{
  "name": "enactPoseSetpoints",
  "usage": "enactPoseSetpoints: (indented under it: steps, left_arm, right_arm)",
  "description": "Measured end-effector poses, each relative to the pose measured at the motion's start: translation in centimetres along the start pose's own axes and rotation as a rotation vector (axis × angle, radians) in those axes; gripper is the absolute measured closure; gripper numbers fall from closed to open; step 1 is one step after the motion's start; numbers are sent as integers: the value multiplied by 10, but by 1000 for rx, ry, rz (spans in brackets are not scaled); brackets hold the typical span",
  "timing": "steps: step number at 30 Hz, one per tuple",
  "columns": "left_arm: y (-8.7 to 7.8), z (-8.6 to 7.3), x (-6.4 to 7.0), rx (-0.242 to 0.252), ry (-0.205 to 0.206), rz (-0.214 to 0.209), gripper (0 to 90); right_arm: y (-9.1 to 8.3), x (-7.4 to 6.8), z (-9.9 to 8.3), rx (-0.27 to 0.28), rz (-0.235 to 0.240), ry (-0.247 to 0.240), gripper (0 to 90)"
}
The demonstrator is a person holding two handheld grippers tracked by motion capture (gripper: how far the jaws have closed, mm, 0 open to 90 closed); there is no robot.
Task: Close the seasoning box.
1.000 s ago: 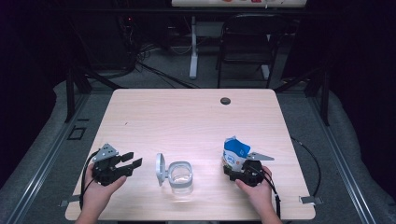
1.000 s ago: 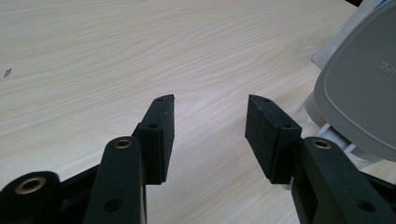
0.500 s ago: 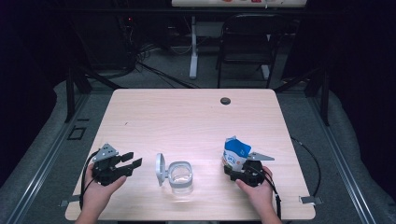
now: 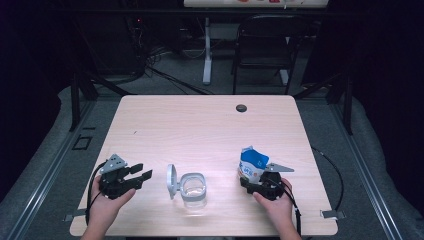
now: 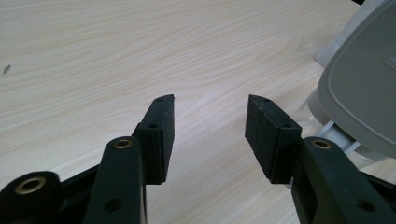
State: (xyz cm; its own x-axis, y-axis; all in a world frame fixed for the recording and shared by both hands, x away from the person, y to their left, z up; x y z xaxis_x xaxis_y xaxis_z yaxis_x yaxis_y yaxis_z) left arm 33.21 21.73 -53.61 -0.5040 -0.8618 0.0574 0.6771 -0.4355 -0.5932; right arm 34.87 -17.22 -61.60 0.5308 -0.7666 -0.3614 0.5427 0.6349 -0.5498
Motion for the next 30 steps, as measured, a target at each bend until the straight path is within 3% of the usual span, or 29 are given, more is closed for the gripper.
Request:
enactPoseSetpoints:
  steps: [7, 15, 18, 24, 26, 28, 30]
  left_arm:
    - [0, 0, 0, 0, 0, 2, 531]
    - [0, 0, 0, -2, 2, 2, 530]
    - [0, 0, -1, -3, 2, 2, 531]
    - [1, -1, -1, 2, -2, 0, 529]
    - [1, -1, -2, 0, -2, -1, 527]
    - [0, -1, -2, 1, -1, 1, 525]
    - [0, -1, -2, 2, -2, 2, 521]
  right_arm:
    - [-2, 1, -1, -24, -14, -12, 425]
    - [-2, -2, -1, -8, 6, -15, 430]
    - [-3, -2, -2, -30, -2, -29, 431]
    - [-4, -7, -1, -6, 18, -27, 431]
    - [-6, -6, -1, -21, 4, -38, 432]
    - [-6, -8, 1, 6, 22, -26, 432]
    - [-9, -7, 0, -11, 11, -43, 432]
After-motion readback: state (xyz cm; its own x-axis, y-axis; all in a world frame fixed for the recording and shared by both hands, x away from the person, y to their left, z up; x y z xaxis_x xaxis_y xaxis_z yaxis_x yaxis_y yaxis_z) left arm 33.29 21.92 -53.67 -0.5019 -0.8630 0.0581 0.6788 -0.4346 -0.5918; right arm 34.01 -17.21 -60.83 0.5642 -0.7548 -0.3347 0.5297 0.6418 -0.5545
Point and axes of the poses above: each handheld gripper's, and its own axes: y roughly forward along the jaws, z roughly out of its top, x roughly to its right, the point moved 6 cm from there along y, roughly forward along the jaws, and after that the axes turned 7 degrees about z, right-handed, at the moved point
